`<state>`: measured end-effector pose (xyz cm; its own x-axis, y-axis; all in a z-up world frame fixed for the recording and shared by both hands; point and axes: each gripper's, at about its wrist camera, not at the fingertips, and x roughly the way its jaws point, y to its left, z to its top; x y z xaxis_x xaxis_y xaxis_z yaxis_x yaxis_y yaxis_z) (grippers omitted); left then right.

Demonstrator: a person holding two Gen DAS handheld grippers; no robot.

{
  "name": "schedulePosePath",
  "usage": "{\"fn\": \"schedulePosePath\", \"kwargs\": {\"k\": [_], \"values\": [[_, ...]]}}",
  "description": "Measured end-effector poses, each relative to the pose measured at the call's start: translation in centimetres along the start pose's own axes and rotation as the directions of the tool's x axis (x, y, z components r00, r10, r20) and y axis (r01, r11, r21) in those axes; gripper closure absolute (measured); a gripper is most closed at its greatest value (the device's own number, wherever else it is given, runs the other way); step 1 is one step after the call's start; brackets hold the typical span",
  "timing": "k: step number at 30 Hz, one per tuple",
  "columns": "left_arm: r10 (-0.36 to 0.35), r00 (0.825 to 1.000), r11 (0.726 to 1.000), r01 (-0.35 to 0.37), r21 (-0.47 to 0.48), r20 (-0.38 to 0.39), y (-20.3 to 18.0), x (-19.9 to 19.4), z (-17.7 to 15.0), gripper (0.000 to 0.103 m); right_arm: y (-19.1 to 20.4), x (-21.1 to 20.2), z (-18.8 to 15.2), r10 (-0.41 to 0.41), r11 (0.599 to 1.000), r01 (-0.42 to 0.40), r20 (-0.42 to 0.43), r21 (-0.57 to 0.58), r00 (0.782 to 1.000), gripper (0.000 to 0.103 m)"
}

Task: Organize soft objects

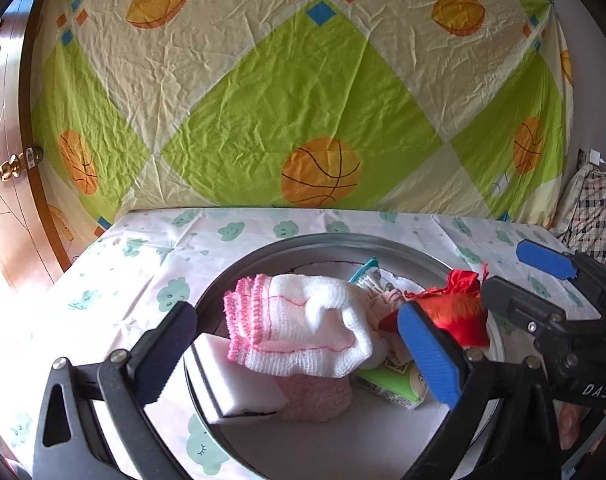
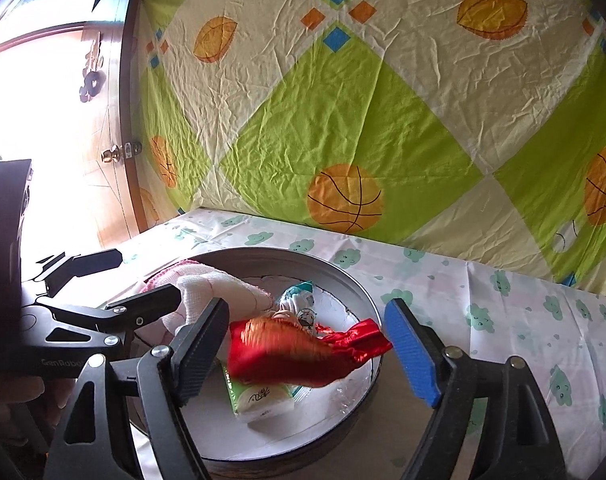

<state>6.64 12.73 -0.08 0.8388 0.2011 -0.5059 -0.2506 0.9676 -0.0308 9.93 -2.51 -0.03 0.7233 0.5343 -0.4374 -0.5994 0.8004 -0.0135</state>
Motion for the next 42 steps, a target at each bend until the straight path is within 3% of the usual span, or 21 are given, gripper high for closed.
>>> {"fn": "schedulePosePath", "kwargs": {"k": [17,42], "values": [[0.021,0.997,1.0,-0.02,-0.017,0.077,-0.5,-4.3,-0.5,0.001,0.1,-3.3,-0.5,0.0,0.998,-0.003,0.057,0.055,0.998,0.02],[0.011,0.996,0.999,-0.007,-0.05,0.087,-0.7,-6.3,-1.6,0.001,0.7,-6.0,-1.0,-0.019,0.996,0.011,0.092,0.084,0.996,0.02]]}}
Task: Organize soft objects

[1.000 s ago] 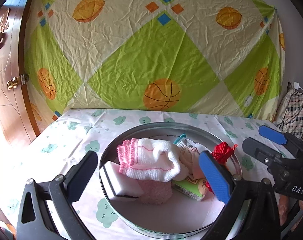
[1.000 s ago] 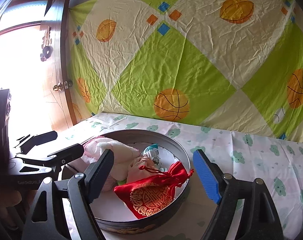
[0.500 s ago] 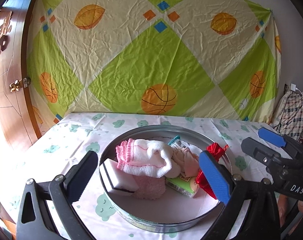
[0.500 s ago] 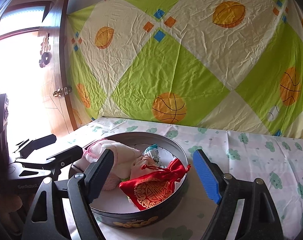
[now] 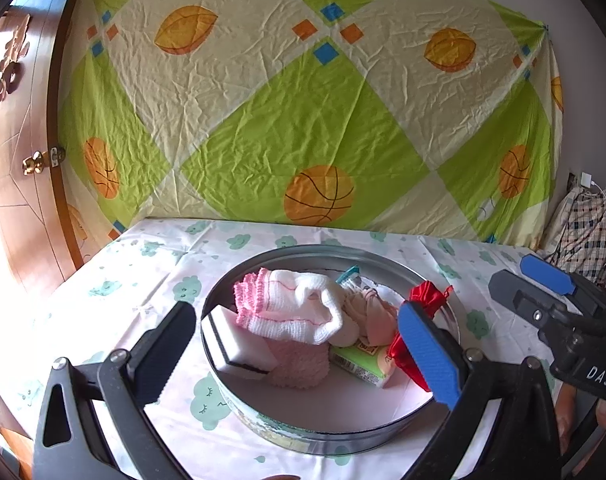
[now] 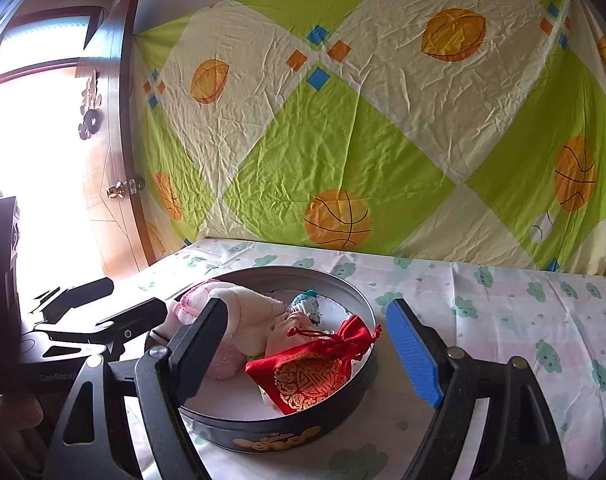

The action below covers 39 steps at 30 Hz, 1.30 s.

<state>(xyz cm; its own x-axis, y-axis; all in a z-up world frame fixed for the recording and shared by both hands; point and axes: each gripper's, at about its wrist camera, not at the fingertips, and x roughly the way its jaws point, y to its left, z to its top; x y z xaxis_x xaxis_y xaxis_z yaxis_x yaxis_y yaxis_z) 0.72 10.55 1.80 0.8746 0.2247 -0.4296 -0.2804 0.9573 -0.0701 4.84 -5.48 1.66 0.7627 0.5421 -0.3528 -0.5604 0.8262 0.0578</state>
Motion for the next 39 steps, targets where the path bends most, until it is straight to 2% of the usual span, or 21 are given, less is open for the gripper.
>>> {"fn": "schedulePosePath", "kwargs": {"k": [39], "values": [[0.014,1.0,1.0,-0.014,-0.003,-0.01,0.32,0.38,-0.29,0.001,-0.01,0.37,-0.32,-0.002,1.0,0.002,-0.012,0.009,1.0,0.02]]}}
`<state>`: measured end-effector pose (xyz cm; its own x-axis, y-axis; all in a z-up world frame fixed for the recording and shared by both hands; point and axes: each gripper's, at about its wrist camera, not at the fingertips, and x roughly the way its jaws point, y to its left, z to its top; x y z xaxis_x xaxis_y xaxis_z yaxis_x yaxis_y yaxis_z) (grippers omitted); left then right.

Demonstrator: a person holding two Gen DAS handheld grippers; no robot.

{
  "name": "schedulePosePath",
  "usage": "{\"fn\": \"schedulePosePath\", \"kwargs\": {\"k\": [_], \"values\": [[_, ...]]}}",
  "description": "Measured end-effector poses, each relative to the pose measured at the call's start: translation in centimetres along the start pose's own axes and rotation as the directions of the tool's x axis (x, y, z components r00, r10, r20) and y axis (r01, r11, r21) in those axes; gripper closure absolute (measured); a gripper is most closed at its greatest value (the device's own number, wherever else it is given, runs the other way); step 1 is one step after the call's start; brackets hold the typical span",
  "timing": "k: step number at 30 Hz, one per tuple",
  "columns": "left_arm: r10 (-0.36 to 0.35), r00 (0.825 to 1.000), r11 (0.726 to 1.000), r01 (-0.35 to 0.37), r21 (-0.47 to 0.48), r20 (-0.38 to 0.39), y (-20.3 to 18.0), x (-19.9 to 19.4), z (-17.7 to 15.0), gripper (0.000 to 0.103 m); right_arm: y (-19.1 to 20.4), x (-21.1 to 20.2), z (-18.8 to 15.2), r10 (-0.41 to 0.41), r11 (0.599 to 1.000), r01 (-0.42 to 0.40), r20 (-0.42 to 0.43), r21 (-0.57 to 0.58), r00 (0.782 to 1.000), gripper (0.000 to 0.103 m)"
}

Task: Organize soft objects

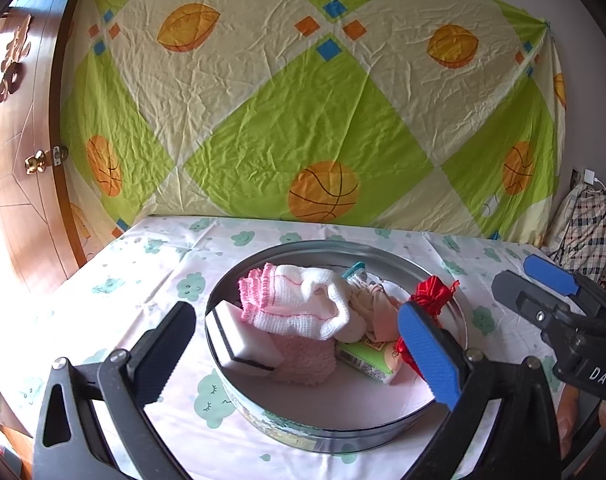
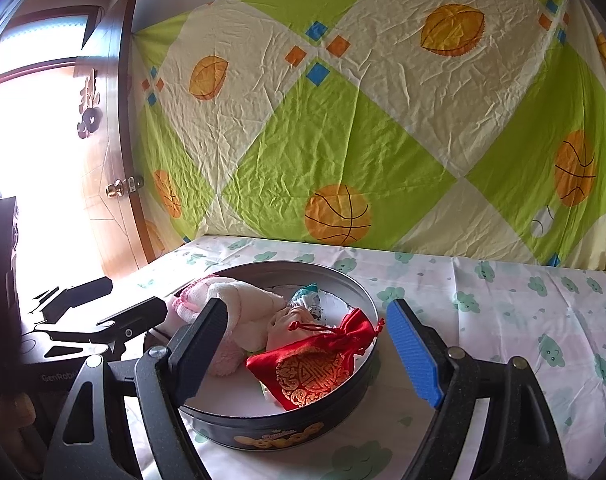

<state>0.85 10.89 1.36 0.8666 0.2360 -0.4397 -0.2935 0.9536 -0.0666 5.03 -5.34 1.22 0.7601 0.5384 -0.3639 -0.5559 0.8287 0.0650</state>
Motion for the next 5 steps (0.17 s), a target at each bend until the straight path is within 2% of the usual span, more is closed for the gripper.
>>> {"fn": "schedulePosePath", "kwargs": {"k": [5], "values": [[-0.001,1.0,1.0,0.001,0.006,0.004,0.03,0.01,-0.05,0.001,-0.14,0.07,-0.09,0.001,1.0,-0.001,-0.002,0.004,1.0,0.02]]}}
